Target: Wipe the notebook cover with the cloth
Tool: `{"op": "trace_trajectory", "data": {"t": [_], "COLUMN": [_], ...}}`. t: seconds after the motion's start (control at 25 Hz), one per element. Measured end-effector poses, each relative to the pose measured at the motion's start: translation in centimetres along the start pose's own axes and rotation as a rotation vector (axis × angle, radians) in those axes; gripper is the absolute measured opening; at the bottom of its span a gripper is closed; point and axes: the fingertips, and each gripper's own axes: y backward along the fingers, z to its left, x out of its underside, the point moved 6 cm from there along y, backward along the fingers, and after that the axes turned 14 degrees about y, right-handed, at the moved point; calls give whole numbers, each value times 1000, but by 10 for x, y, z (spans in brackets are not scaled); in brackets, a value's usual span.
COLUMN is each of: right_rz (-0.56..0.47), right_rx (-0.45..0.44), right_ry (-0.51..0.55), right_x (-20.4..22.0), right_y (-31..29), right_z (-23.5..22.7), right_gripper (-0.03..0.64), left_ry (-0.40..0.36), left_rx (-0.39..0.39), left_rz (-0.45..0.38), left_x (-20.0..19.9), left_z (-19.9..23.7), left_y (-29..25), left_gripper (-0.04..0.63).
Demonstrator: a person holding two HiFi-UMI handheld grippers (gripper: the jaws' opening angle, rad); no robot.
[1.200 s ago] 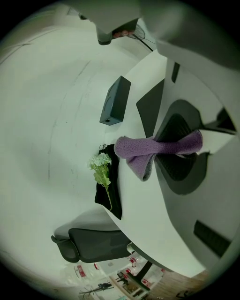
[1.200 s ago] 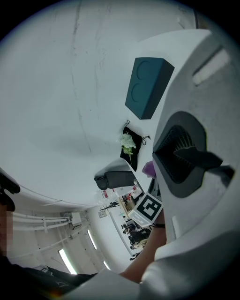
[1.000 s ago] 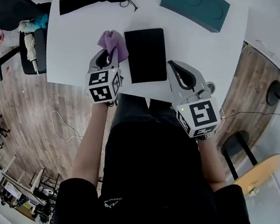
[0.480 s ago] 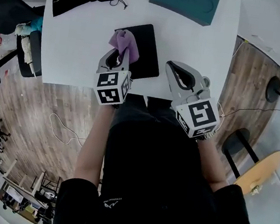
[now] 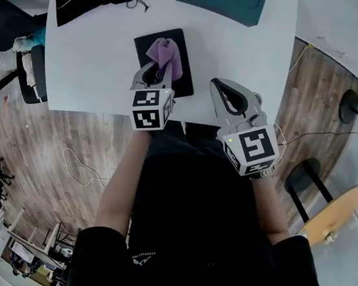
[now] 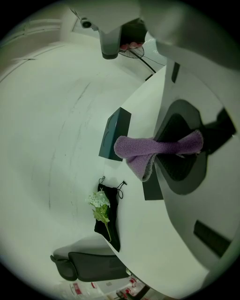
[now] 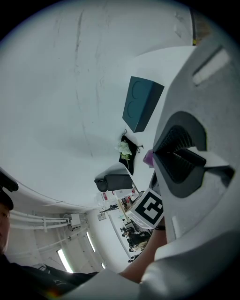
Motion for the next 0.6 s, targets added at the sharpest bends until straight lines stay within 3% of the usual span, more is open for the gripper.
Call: {"op": "trace_trajectory", "data": {"t": [0.6], "right_rz": [22], "right_rx": [12], "right_ry": [-12], "right_x": [8], "right_y": [4], "right_z": [-4], "right_gripper": [3], "left_ry": [-61], "left_rx": [3], "left_rz": [68], "left_x": [17], "left_z": [-12], "left_y": [-27], "left_gripper": [67]}}
